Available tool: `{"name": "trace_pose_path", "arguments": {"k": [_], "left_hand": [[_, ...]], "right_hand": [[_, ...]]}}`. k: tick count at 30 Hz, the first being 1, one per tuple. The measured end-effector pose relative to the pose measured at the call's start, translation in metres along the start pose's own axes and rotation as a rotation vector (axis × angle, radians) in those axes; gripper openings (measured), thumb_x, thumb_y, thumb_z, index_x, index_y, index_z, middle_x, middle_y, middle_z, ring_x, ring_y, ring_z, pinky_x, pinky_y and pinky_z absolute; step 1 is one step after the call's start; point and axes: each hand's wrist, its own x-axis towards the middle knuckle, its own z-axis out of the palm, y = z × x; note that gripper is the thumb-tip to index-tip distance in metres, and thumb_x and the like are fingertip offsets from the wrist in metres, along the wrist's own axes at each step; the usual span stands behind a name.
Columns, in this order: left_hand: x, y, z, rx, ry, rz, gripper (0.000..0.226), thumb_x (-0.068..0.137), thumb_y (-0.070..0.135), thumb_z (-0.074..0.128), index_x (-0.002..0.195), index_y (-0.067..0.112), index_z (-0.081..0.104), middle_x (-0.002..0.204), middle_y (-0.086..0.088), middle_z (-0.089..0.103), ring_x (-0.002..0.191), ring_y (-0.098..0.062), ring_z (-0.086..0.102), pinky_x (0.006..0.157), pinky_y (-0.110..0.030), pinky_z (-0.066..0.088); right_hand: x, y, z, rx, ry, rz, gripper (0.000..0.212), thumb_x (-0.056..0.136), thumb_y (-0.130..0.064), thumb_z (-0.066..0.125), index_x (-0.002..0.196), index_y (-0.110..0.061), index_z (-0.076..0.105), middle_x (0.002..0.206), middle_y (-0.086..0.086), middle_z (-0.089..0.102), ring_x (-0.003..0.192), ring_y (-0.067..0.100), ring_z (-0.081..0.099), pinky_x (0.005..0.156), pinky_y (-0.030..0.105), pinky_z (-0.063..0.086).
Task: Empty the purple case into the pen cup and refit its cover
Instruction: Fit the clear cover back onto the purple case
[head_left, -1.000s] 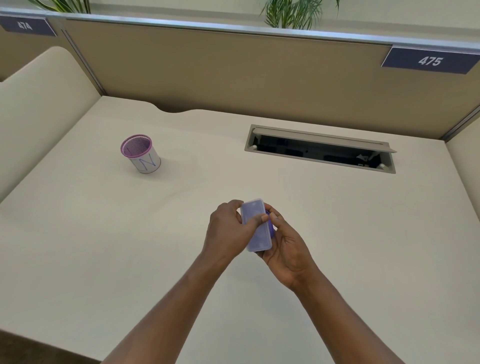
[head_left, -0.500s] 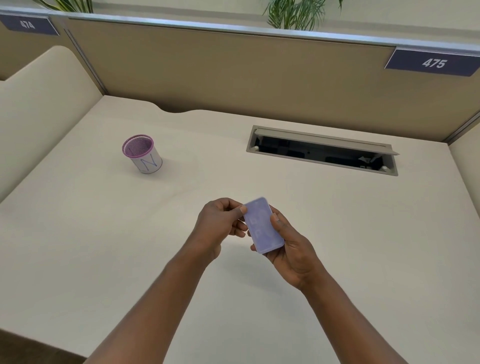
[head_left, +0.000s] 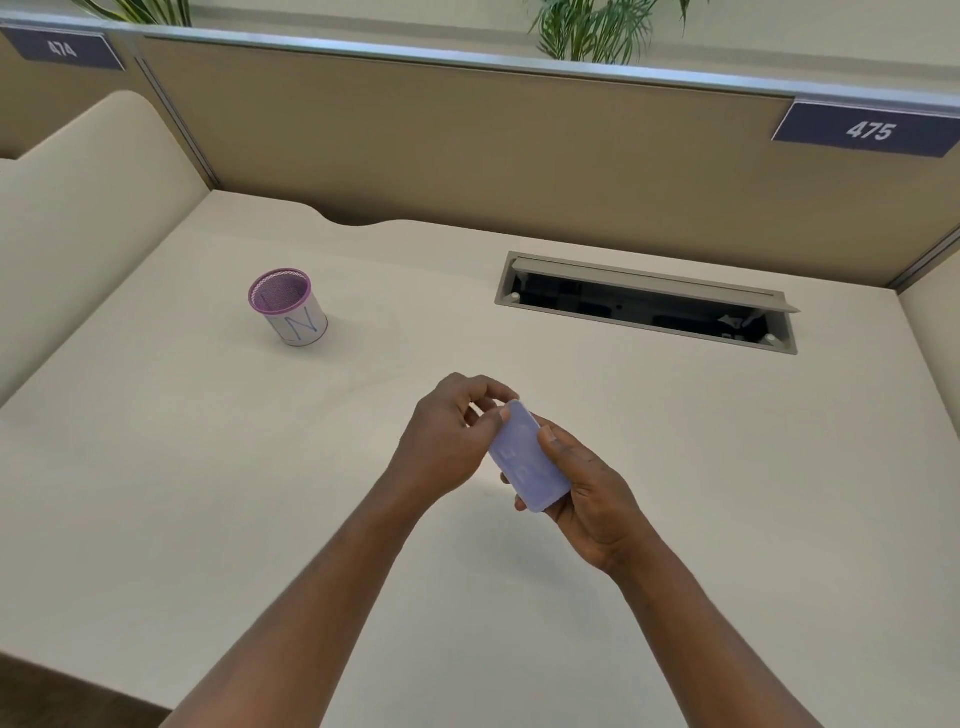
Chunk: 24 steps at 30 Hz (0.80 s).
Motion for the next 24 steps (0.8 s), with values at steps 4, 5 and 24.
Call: {"name": "trace_pose_path", "arguments": {"k": [4,5,24], "left_hand": [[0.002,0.005,-0.002,-0.019,-0.019,-0.007,0.015,0.093,0.017,0.064,0.086,0.027,0.073,0.091,0.007,0.07,0.076,-0.003,0.058,0.066,-0.012,0.042],[0.003,0.005,-0.002,-0.029,-0.033,-0.019,0.015,0.093,0.017,0.064,0.084,0.026,0.072,0.089,0.008,0.071,0.073,-0.002,0.057,0.066,-0.015,0.042],[-0.021,0.006,-0.007,0.026,0.031,-0.004,0.022,0.094,0.009,0.061,0.08,0.022,0.071,0.064,0.024,0.062,0.062,0.001,0.053,0.056,-0.01,0.038]], "right_hand": [[-0.001,-0.004,0.002,-0.133,-0.023,-0.008,0.042,0.094,-0.052,0.059,0.13,-0.032,0.068,0.119,0.004,0.075,0.092,0.019,0.071,0.068,0.032,0.057],[-0.002,-0.005,0.002,-0.155,-0.02,-0.011,0.042,0.094,-0.052,0.059,0.13,-0.032,0.068,0.119,0.004,0.074,0.093,0.02,0.072,0.068,0.032,0.056],[-0.007,-0.014,0.01,-0.339,0.158,-0.194,0.015,0.087,-0.038,0.07,0.089,-0.023,0.068,0.111,0.002,0.074,0.097,0.03,0.067,0.075,0.042,0.052]]}}
